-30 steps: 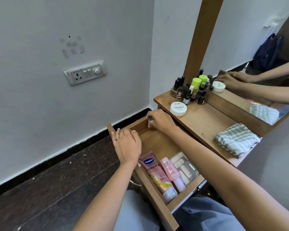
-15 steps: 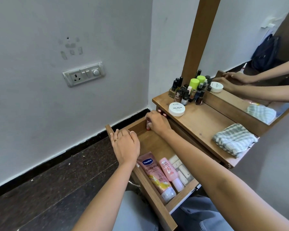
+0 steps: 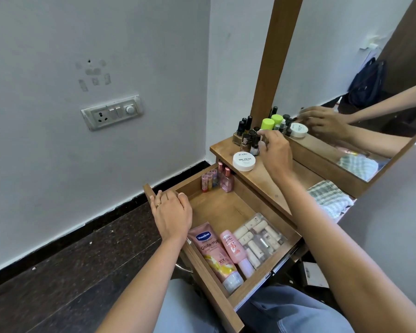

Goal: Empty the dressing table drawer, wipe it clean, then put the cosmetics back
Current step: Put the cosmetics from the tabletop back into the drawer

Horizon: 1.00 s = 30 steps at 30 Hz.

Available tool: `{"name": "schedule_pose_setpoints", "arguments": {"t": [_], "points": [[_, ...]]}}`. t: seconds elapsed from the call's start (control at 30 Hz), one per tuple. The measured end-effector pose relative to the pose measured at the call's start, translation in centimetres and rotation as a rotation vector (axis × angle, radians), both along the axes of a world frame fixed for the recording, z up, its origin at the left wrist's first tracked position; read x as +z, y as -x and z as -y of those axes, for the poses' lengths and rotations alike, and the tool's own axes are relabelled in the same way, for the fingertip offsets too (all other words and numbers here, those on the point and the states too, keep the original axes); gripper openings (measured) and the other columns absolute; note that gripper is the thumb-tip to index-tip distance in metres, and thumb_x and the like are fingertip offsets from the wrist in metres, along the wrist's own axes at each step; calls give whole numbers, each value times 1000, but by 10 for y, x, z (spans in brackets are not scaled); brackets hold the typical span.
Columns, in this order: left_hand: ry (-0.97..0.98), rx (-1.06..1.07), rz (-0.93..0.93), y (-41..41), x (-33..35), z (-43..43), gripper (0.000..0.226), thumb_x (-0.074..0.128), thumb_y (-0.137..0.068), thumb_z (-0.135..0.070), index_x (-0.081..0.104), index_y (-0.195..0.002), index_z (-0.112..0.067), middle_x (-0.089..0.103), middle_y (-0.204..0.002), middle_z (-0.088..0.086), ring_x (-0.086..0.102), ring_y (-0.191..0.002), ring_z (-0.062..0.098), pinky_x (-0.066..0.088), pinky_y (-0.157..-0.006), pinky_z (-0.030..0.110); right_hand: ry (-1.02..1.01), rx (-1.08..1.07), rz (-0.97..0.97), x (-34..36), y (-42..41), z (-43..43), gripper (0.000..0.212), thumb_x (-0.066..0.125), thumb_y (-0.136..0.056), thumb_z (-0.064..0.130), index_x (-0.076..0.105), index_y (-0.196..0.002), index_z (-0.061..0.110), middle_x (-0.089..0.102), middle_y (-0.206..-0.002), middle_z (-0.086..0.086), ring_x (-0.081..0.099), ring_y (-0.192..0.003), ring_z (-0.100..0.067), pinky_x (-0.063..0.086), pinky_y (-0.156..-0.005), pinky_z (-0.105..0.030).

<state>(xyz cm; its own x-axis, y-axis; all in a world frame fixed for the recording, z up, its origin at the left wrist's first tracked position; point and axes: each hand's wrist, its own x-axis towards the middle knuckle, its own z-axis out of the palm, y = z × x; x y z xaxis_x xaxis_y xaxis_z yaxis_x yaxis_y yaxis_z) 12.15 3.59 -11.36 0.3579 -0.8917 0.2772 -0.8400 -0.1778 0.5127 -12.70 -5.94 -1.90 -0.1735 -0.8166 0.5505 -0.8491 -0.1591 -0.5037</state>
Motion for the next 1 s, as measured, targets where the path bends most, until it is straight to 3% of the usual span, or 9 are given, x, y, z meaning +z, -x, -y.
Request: {"name": "schedule_pose_setpoints", "arguments": {"t": [0.23, 0.47, 0.63, 0.8, 0.9, 1.0], "points": [[9, 0, -5, 1, 0, 0, 41, 35, -99, -26, 68, -106, -2, 67, -117, 15, 48, -129, 28, 20, -118, 44, -147, 15, -73, -5, 11, 13, 40, 55, -88, 6, 58, -128, 14, 57, -122, -8, 57, -106, -27, 49, -87, -39], [14, -2, -6, 0, -2, 1, 40, 36, -98, -25, 68, -105, -2, 68, -115, 14, 49, -127, 29, 21, -118, 44, -140, -31, -69, -1, 5, 14, 22, 58, -87, 15, 58, -108, 12, 64, -97, -10, 59, -88, -29, 48, -72, -38], [3, -5, -7, 0, 0, 0, 40, 36, -99, -25, 68, -106, -3, 68, -117, 14, 48, -129, 28, 20, -118, 44, -126, -29, -18, 2, 2, 12, 10, 56, -88, 11, 54, -97, 9, 64, -79, -12, 60, -74, -33, 49, -63, -40], [9, -4, -10, 0, 1, 0, 40, 35, -99, -26, 68, -107, -3, 67, -117, 14, 49, -129, 28, 20, -118, 44, -3, -36, -10, 20, -4, -5, 9, 58, -89, 13, 55, -97, 9, 65, -82, -10, 61, -74, -29, 51, -64, -41], [12, -4, -13, 1, 1, 0, 40, 35, -99, -25, 68, -107, -3, 67, -117, 14, 48, -129, 29, 19, -118, 43, 43, 50, 42, 31, -19, -32, 8, 59, -91, 14, 56, -98, 11, 62, -78, 2, 58, -69, -15, 46, -61, -30], [12, 0, -18, 0, 0, 0, 42, 33, -99, -27, 67, -109, -3, 67, -118, 13, 48, -129, 27, 18, -119, 42, -73, 216, 140, 24, -42, -55, 6, 60, -92, 13, 57, -97, 15, 59, -74, 13, 56, -58, 8, 40, -53, -7]]}}
